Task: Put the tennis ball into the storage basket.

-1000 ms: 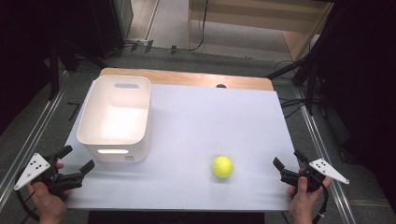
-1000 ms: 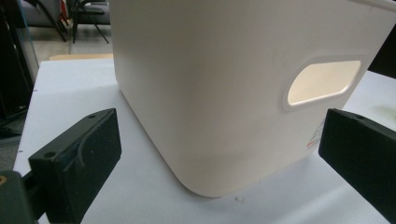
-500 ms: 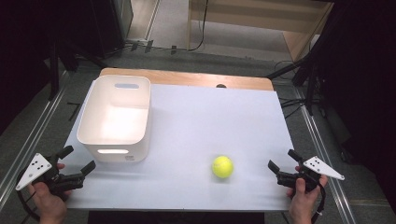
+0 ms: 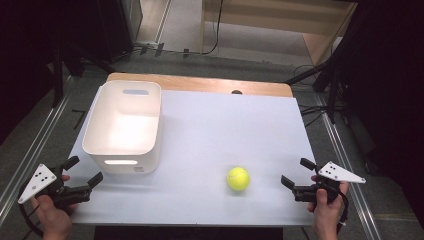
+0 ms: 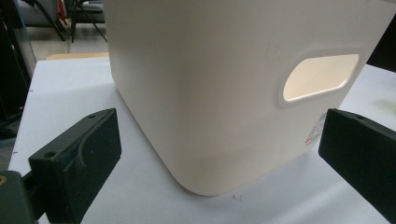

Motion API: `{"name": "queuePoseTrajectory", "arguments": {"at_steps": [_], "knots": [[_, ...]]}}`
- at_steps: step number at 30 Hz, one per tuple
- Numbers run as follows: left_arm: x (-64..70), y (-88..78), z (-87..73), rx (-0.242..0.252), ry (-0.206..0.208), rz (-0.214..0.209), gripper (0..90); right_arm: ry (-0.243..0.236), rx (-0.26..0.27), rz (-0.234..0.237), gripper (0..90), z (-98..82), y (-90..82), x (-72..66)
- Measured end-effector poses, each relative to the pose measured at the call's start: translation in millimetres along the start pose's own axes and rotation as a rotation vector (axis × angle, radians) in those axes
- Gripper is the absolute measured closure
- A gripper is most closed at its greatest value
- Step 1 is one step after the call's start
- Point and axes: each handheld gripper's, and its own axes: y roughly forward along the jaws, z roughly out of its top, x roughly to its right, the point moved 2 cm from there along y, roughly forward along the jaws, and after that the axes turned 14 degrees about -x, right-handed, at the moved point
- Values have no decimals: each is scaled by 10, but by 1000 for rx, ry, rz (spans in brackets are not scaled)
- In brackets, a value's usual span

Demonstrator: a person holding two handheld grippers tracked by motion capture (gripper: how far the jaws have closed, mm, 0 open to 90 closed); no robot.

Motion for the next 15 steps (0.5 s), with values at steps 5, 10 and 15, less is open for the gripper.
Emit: {"name": "queuePoseTrajectory", "arguments": {"at_steps": [5,10,15], "knots": [[2,0,-1,0,0,-1,0,-62,-85,12,0,101,39,-97],[4,1,0,1,0,-2,0,-117,-163,38,0,179,86,-171],[3,2,-1,-1,2,-2,0,-180,-238,40,0,262,162,-243]]}}
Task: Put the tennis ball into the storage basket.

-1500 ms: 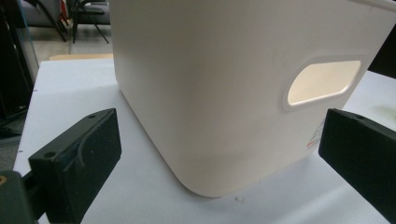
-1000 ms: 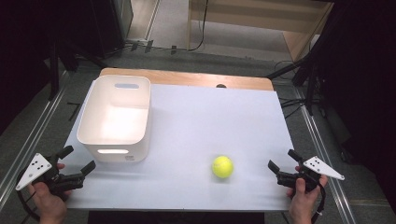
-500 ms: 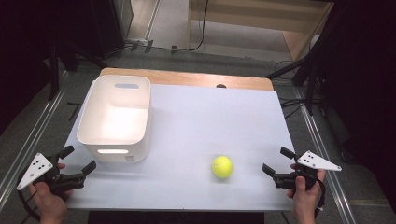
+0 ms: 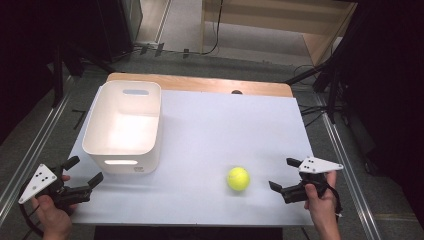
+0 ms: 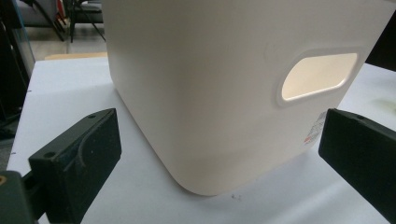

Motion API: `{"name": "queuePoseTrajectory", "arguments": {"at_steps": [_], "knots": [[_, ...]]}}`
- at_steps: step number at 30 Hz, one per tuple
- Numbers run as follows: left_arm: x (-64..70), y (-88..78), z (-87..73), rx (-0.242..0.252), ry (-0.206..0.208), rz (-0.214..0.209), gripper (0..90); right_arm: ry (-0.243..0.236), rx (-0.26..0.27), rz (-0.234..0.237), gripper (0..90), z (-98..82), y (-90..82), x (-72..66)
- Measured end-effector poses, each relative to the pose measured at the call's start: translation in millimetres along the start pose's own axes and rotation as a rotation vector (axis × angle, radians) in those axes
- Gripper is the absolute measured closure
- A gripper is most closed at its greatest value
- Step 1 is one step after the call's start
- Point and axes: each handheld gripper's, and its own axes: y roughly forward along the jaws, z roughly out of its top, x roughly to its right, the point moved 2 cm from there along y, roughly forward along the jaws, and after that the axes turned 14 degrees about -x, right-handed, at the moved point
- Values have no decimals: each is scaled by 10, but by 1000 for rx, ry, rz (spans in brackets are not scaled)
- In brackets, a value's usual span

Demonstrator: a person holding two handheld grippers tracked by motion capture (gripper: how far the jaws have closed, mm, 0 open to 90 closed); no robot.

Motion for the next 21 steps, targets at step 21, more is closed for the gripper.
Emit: {"name": "queuePoseTrajectory", "arguments": {"at_steps": [21], "knots": [[16,15,1,-17,19,2,0,-144,-168,55,0,349,280,-175]]}}
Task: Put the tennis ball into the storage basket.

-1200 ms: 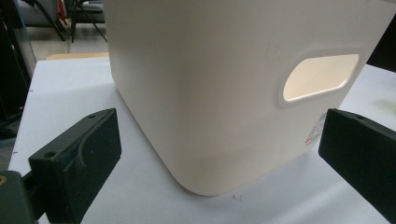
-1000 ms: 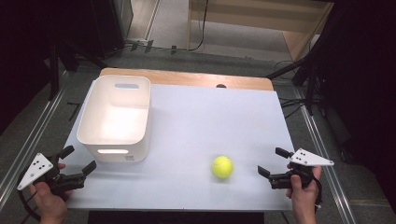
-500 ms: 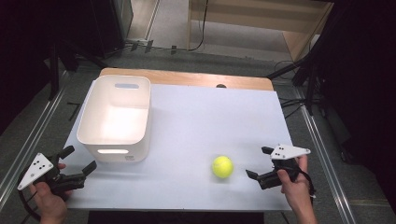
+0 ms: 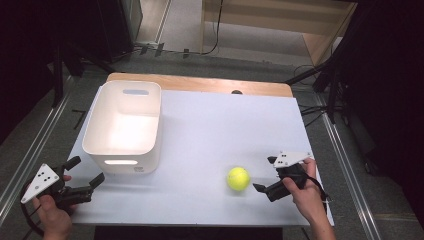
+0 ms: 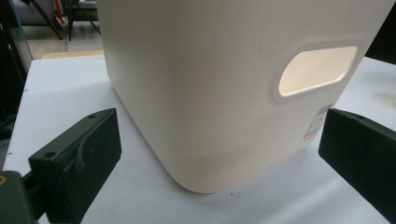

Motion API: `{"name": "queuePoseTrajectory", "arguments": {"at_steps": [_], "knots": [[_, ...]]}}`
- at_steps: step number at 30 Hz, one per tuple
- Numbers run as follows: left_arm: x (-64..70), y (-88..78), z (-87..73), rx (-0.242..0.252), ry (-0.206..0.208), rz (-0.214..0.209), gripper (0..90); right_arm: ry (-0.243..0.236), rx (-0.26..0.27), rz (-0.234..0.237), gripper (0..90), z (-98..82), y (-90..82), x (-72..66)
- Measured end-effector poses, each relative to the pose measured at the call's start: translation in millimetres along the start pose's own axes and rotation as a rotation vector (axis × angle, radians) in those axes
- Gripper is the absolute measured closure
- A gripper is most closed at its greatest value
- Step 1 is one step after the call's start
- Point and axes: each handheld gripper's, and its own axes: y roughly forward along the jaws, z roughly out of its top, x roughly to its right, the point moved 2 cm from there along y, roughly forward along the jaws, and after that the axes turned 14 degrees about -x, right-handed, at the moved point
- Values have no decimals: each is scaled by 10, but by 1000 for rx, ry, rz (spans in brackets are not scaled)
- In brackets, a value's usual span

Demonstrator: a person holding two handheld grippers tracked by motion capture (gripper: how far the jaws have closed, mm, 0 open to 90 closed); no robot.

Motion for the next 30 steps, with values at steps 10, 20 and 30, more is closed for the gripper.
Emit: {"name": "queuePoseTrajectory", "arguments": {"at_steps": [10,20,30], "knots": [[5,2,0,-1,3,-1,0,-62,-64,22,0,161,125,-59],[7,2,0,-3,7,-2,0,-97,-101,43,149,245,222,-92],[12,4,1,-2,3,-3,0,-134,-152,66,149,312,312,-125]]}}
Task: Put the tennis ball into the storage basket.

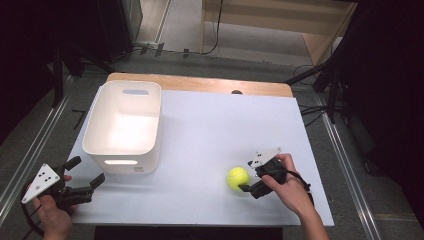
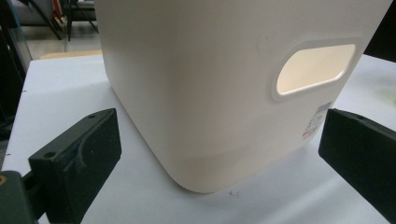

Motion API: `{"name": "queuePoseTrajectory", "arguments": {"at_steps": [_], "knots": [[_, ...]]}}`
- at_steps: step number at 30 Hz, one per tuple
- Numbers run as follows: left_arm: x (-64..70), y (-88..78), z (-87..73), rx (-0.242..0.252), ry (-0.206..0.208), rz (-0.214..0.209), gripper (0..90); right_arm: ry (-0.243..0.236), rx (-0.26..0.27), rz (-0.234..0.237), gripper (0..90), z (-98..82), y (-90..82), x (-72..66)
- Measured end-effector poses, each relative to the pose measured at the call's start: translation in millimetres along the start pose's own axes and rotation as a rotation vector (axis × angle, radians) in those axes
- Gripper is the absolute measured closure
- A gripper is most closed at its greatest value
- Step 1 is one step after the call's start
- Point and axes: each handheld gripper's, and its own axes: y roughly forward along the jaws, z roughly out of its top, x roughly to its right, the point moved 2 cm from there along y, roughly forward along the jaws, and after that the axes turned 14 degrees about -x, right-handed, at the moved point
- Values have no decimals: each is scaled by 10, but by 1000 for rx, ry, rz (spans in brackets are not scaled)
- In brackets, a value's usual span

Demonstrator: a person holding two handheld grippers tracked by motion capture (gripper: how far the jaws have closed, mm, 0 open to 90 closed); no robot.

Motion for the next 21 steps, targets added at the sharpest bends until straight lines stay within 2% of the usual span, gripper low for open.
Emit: {"name": "queuePoseTrajectory", "arguments": {"at_steps": [21], "knots": [[-1,-2,0,-2,2,-1,0,-26,-61,50,149,143,181,-19]]}}
